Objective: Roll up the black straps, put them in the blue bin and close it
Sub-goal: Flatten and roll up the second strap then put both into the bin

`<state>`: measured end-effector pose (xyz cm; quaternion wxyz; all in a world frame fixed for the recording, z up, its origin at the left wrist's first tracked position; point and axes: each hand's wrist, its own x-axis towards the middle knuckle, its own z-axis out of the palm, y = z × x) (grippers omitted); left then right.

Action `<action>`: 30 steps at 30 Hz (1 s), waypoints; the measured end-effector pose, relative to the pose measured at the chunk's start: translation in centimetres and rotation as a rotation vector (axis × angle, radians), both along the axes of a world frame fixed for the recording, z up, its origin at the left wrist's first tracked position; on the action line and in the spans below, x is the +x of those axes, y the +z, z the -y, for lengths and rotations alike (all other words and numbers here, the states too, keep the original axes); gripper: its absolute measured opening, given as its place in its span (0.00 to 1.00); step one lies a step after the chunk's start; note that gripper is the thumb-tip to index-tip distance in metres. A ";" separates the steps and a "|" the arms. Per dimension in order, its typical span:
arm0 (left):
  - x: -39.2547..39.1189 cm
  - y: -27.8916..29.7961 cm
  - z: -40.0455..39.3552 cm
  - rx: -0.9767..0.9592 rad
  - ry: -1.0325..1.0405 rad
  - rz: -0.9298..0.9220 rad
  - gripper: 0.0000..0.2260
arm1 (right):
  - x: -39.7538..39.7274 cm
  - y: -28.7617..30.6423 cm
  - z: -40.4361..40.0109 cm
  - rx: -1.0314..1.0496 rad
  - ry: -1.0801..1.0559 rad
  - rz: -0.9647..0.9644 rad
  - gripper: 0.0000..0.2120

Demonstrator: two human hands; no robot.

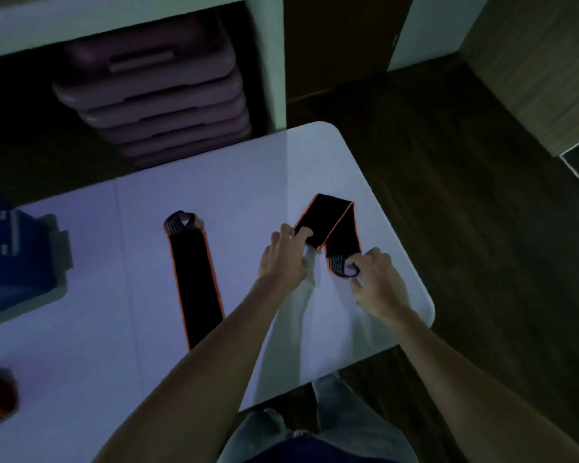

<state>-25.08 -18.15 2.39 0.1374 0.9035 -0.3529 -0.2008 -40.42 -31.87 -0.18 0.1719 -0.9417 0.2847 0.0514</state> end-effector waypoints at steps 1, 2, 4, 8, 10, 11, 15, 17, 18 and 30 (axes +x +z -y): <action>0.3 -0.3 1.1 0.029 -0.015 0.043 0.27 | 0.2 -0.5 0.5 -0.001 0.039 0.002 0.12; 0.5 -0.6 2.2 0.049 -0.020 0.093 0.27 | 0.4 -0.9 1.0 0.003 0.074 0.009 0.12; 1.0 -1.3 3.8 0.073 0.003 0.189 0.24 | 0.9 -1.6 2.3 0.031 0.127 0.048 0.09; 3.0 -2.9 5.1 -0.011 0.102 0.175 0.11 | 2.5 -0.5 4.9 0.353 0.148 0.269 0.11; 4.3 -3.0 5.2 -0.183 0.214 -0.008 0.09 | 4.2 1.2 6.6 0.544 0.003 0.370 0.13; 4.8 -2.6 5.1 -0.288 0.316 -0.130 0.09 | 5.3 2.2 7.5 0.645 -0.109 0.420 0.11; 6.0 -0.1 4.6 -0.636 0.870 -0.585 0.06 | 10.5 5.6 11.0 0.806 -0.401 0.554 0.04; 6.2 0.4 3.8 -0.621 1.062 -0.653 0.04 | 12.9 6.4 12.3 0.788 -0.460 0.488 0.07; 6.1 0.4 3.2 -0.570 1.134 -0.678 0.04 | 14.0 6.4 12.8 0.779 -0.470 0.438 0.09; 2.0 -1.4 -0.1 -0.069 0.618 0.040 0.15 | 13.7 0.9 9.3 0.679 -0.469 0.167 0.21</action>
